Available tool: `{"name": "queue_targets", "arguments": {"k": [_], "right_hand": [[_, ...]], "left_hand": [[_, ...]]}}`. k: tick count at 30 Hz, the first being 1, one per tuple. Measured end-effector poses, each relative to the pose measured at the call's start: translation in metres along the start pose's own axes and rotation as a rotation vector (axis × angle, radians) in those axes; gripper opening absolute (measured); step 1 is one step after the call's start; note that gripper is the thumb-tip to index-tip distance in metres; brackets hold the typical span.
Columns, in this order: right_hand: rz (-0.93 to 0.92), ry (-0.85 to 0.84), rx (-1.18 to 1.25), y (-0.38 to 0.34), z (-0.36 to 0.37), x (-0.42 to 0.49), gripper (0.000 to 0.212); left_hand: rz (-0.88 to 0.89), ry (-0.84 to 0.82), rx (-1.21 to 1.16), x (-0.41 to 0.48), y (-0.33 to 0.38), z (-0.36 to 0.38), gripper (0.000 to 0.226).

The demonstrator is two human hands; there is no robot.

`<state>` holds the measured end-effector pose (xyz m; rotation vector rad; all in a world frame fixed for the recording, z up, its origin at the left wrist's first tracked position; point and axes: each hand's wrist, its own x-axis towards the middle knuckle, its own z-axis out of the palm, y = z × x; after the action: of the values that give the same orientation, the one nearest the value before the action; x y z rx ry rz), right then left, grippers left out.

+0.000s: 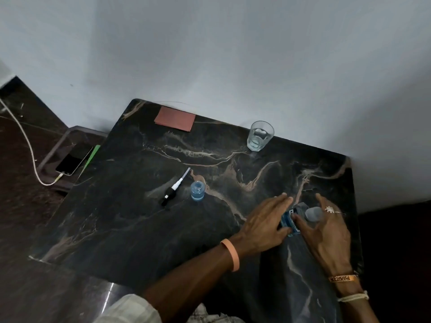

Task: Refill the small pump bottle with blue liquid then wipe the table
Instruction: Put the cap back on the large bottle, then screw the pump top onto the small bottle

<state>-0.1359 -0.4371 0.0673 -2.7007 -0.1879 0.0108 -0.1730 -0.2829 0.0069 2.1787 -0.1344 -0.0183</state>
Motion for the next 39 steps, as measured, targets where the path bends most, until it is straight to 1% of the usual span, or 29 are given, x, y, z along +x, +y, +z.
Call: {"name": "queue_targets", "arguments": {"k": [2,4,6,7,9,10,12,14,16,17,19,20,22,23,25,27,30,32,33,35,37,39], "right_hand": [[-0.048,0.089,-0.062,-0.011,-0.002,0.0,0.082],[-0.133,0.214,-0.093,-0.025,-0.002,0.0,0.079],[-0.291,0.345,-0.075,-0.042,0.001,-0.002,0.071],[-0.384,0.379,-0.042,-0.054,0.005,-0.003,0.065],[-0.538,0.363,0.099,-0.082,0.021,-0.009,0.05],[-0.588,0.304,0.193,-0.098,0.033,-0.014,0.044],[-0.648,0.087,0.336,-0.13,0.061,-0.026,0.037],[-0.656,-0.179,0.371,-0.161,0.095,-0.038,0.035],[-0.573,-0.441,0.367,-0.186,0.127,-0.045,0.038],[-0.537,-0.534,0.35,-0.197,0.143,-0.048,0.041],[-0.529,-0.595,0.256,-0.215,0.173,-0.05,0.051],[-0.531,-0.613,0.209,-0.221,0.186,-0.051,0.059],[-0.531,-0.665,0.129,-0.229,0.204,-0.05,0.075],[-0.535,-0.683,0.091,-0.231,0.21,-0.049,0.081],[-0.558,-0.688,0.018,-0.233,0.22,-0.046,0.085],[-0.595,-0.658,-0.027,-0.233,0.223,-0.042,0.083],[-0.626,-0.592,-0.033,-0.236,0.224,-0.037,0.076],[-0.663,-0.55,-0.025,-0.241,0.222,-0.034,0.068],[-0.677,-0.525,-0.014,-0.244,0.22,-0.032,0.063],[-0.719,-0.447,0.0,-0.25,0.213,-0.027,0.052],[-0.774,-0.317,0.029,-0.258,0.203,-0.022,0.047],[-0.804,-0.174,0.094,-0.264,0.189,-0.016,0.048]], "left_hand": [[0.008,0.108,-0.029,-0.011,-0.005,-0.013,0.07],[-0.007,0.224,-0.052,-0.022,-0.012,-0.031,0.061],[-0.036,0.354,-0.078,-0.034,-0.023,-0.054,0.053],[-0.055,0.445,-0.11,-0.041,-0.03,-0.067,0.049],[-0.118,0.654,-0.163,-0.058,-0.05,-0.096,0.044],[-0.175,0.733,-0.171,-0.068,-0.062,-0.111,0.042],[-0.32,0.805,-0.136,-0.088,-0.091,-0.139,0.04],[-0.496,0.766,-0.031,-0.109,-0.122,-0.162,0.041],[-0.602,0.611,0.106,-0.126,-0.147,-0.174,0.045],[-0.628,0.53,0.143,-0.133,-0.157,-0.177,0.048],[-0.646,0.418,0.151,-0.14,-0.168,-0.18,0.053],[-0.628,0.381,0.152,-0.14,-0.17,-0.179,0.051],[-0.564,0.317,0.19,-0.137,-0.174,-0.176,0.036],[-0.559,0.292,0.227,-0.136,-0.176,-0.173,0.031],[-0.625,0.271,0.298,-0.135,-0.182,-0.168,0.027],[-0.652,0.266,0.299,-0.137,-0.187,-0.164,0.025],[-0.592,0.259,0.204,-0.141,-0.186,-0.17,0.013],[-0.603,0.263,0.116,-0.144,-0.183,-0.179,0.016],[-0.649,0.285,0.053,-0.146,-0.18,-0.184,0.02],[-0.723,0.359,-0.092,-0.15,-0.169,-0.198,0.025],[-0.694,0.41,-0.214,-0.148,-0.154,-0.213,0.026],[-0.623,0.446,-0.284,-0.143,-0.134,-0.23,0.026]]}}
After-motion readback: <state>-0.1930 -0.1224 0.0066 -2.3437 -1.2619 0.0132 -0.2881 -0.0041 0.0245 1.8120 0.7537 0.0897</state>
